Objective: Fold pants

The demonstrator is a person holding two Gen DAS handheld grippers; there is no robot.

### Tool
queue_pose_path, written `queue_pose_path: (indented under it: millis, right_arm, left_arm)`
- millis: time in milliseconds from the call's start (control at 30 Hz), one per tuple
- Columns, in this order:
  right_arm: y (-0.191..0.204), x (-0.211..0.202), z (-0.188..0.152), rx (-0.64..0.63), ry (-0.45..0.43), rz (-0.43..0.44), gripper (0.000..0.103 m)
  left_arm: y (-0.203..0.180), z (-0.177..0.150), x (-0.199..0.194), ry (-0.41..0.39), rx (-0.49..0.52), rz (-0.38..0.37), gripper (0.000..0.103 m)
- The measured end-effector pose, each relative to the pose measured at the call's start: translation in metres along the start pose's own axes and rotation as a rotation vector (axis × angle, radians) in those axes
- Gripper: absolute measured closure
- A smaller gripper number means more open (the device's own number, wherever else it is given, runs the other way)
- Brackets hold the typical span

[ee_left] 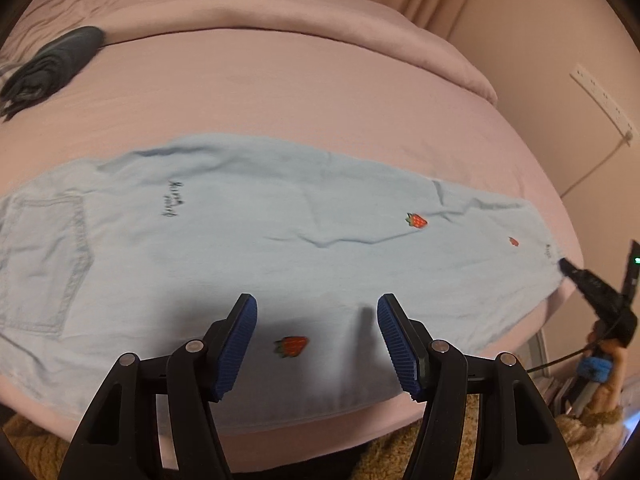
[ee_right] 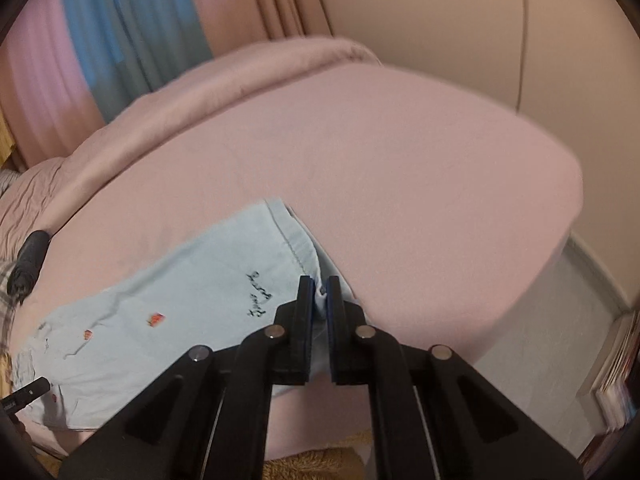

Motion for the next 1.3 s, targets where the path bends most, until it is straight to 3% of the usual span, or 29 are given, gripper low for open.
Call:
queue_pose_path:
  millis: [133, 233, 367, 400, 533, 633, 700, 767, 800, 867, 967, 1033, 1133, 1167, 1300]
  right_arm:
    - [-0.001, 0.003, -0.012, -0.016, 0.004, -0.010, 0.096]
    - [-0.001, -0.011, -0.007, -0.034, 0.019, -0.065, 0.079]
    - [0.001, -0.027, 0.004, -0.060, -0.026, -0.091, 0.040]
    - [-0.001, -0.028, 0.001, -0.042, -0.025, -0.081, 0.035]
    - [-0.017, -0.018, -0.028, 0.114, 0.049, -0.076, 0.036]
    - [-0.019, -0.022, -0.032, 0.163, 0.012, -0.049, 0.039]
    - [-0.009, -0.022, -0.032, 0.166, 0.015, 0.010, 0.063]
    - [0.002, -0.017, -0.032, 0.154, 0.018, 0.047, 0.072]
    - [0.004, -0.012, -0.031, 0.146, 0.018, 0.042, 0.082]
    - [0.010, -0.009, -0.026, 0.161, 0.025, 0.046, 0.088]
    - [0.043, -0.032, 0.004, 0.096, -0.077, 0.095, 0.089]
    - [0.074, -0.050, 0.015, 0.066, -0.129, 0.175, 0.089]
    - [0.154, -0.079, 0.011, 0.017, -0.139, 0.412, 0.089]
    - [0.172, -0.083, 0.004, -0.017, -0.134, 0.445, 0.089]
    - [0.246, -0.086, -0.055, -0.082, 0.006, 0.619, 0.089]
  left_arm:
    - [-0.002, -0.013, 0.016, 0.045, 0.045, 0.028, 0.040]
    - [-0.008, -0.015, 0.014, 0.038, 0.076, 0.044, 0.040]
    - [-0.025, -0.013, 0.006, 0.038, 0.035, -0.070, 0.040]
    - [-0.029, -0.016, 0.008, 0.046, 0.039, -0.091, 0.040]
    - [-0.036, -0.030, 0.022, 0.040, 0.167, -0.063, 0.040]
    - [-0.039, -0.029, 0.020, 0.030, 0.163, -0.041, 0.040]
    - [-0.042, -0.029, 0.019, 0.026, 0.156, -0.046, 0.040]
    - [-0.043, -0.031, 0.017, 0.024, 0.154, -0.055, 0.040]
    - [-0.039, -0.030, 0.016, 0.024, 0.148, -0.061, 0.040]
    - [-0.037, -0.025, 0.013, 0.036, 0.121, -0.086, 0.040]
    - [-0.036, -0.006, 0.004, 0.055, -0.006, -0.190, 0.040]
    - [-0.035, 0.010, 0.000, 0.028, -0.085, -0.225, 0.040]
    - [-0.029, 0.039, -0.005, -0.025, -0.193, -0.256, 0.040]
    - [-0.030, 0.046, -0.003, -0.028, -0.216, -0.280, 0.040]
    - [-0.031, 0.055, 0.015, 0.007, -0.281, -0.316, 0.040]
Point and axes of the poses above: each gripper's, at about its wrist camera, not at the fingertips, and x roughly the way its jaws point, y to its left, z to its top, the point moved 9 cm from there along x, roughly the way its jaws point, and after that the axes turned 15 degrees about -y, right-handed, at the moved point
